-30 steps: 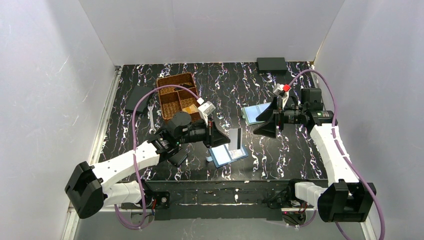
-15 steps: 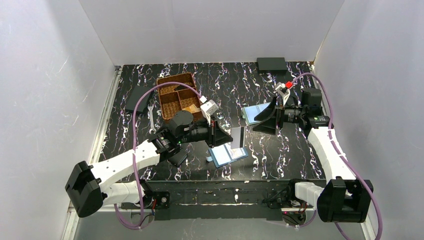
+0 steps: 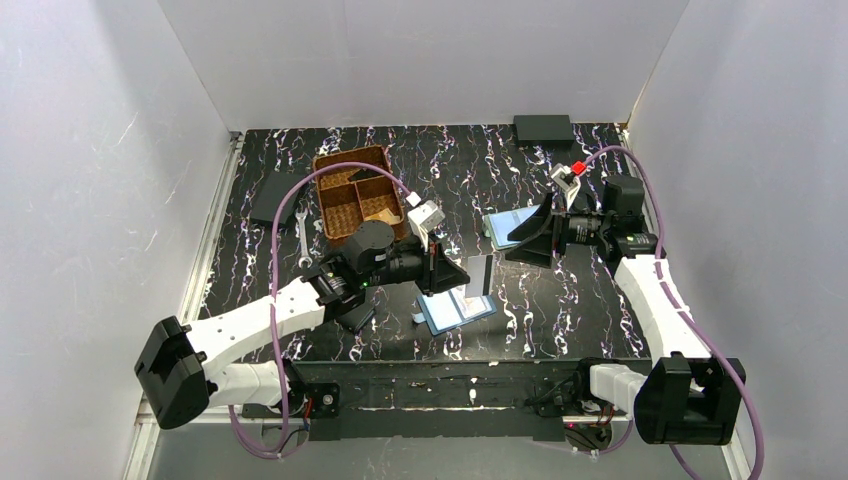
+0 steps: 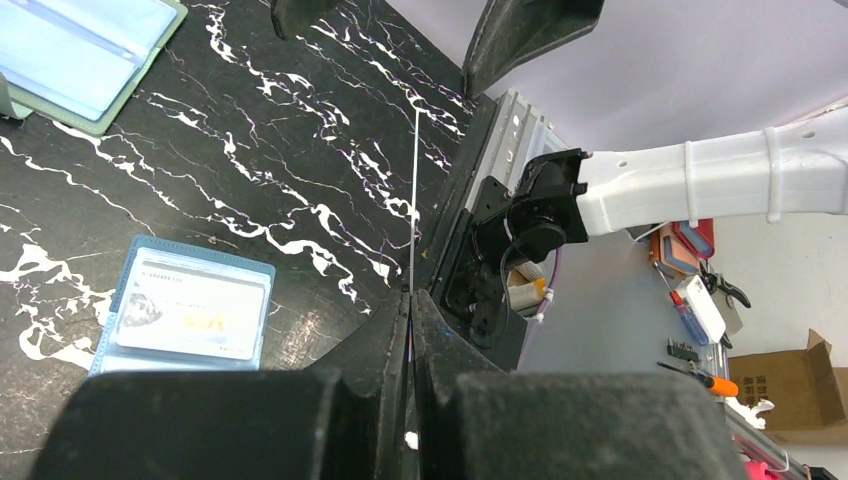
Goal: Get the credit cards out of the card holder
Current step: Place the credit card in the storage box.
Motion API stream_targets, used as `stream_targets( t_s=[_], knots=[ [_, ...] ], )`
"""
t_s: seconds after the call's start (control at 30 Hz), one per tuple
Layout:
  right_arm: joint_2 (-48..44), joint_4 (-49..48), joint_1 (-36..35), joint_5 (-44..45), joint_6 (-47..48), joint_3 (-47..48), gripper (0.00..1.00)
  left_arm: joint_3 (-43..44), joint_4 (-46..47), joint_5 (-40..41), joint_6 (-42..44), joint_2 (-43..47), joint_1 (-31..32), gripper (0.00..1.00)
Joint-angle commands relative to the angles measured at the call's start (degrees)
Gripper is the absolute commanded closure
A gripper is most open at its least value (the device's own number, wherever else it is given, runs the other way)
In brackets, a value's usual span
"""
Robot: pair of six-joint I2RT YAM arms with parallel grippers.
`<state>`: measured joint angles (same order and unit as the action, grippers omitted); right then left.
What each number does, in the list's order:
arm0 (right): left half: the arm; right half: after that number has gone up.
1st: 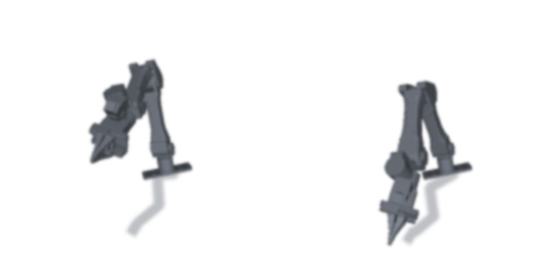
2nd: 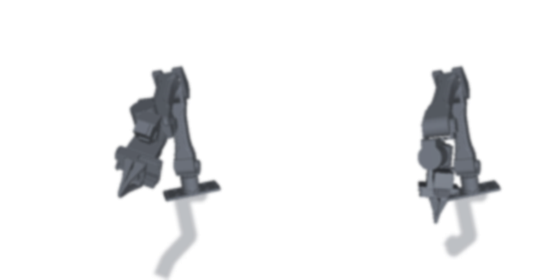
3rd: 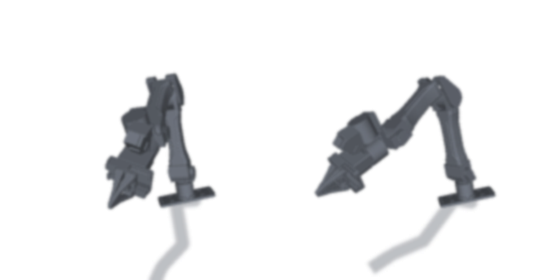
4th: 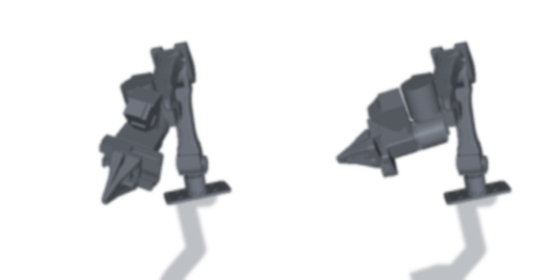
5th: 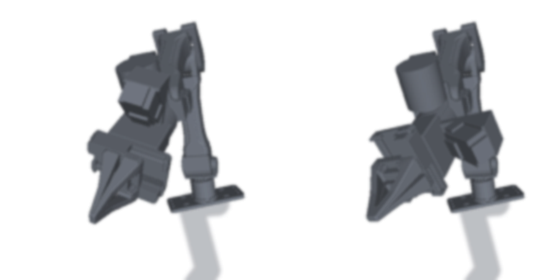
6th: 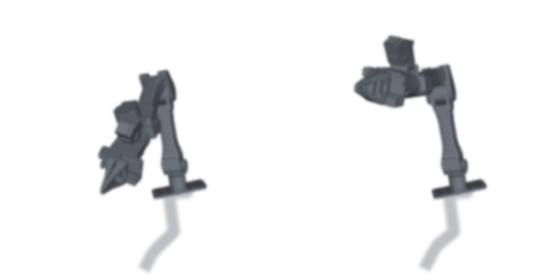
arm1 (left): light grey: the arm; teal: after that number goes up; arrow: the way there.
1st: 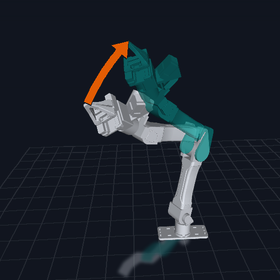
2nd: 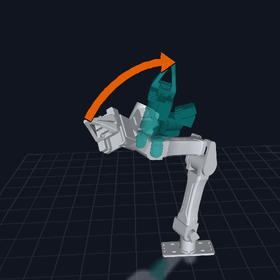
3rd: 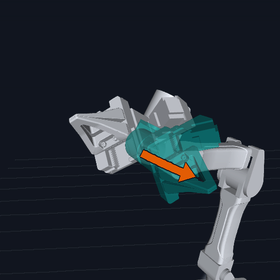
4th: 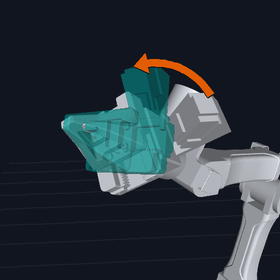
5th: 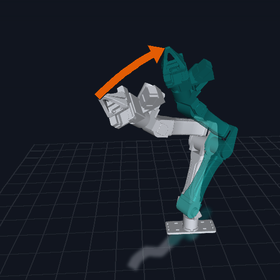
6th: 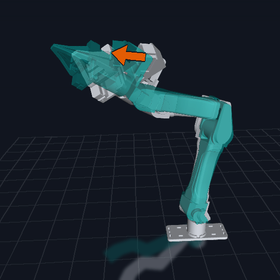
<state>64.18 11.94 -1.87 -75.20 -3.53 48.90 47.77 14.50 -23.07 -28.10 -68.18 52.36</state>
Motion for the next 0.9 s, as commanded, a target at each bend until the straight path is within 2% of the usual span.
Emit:
stream_targets(
  t_s=[0.0,0.87],
  knots=[
    [-0.4,-3.6,0.3,-1.3,-2.4,-1.0,0.02,2.5,-0.4,0.9,1.6,0.0,0.6,1.00],
    [0.2,-7.3,0.3,-2.1,-6.2,-2.5,0.02,3.0,-1.7,3.0,3.1,0.1,2.2,1.00]
  ],
)
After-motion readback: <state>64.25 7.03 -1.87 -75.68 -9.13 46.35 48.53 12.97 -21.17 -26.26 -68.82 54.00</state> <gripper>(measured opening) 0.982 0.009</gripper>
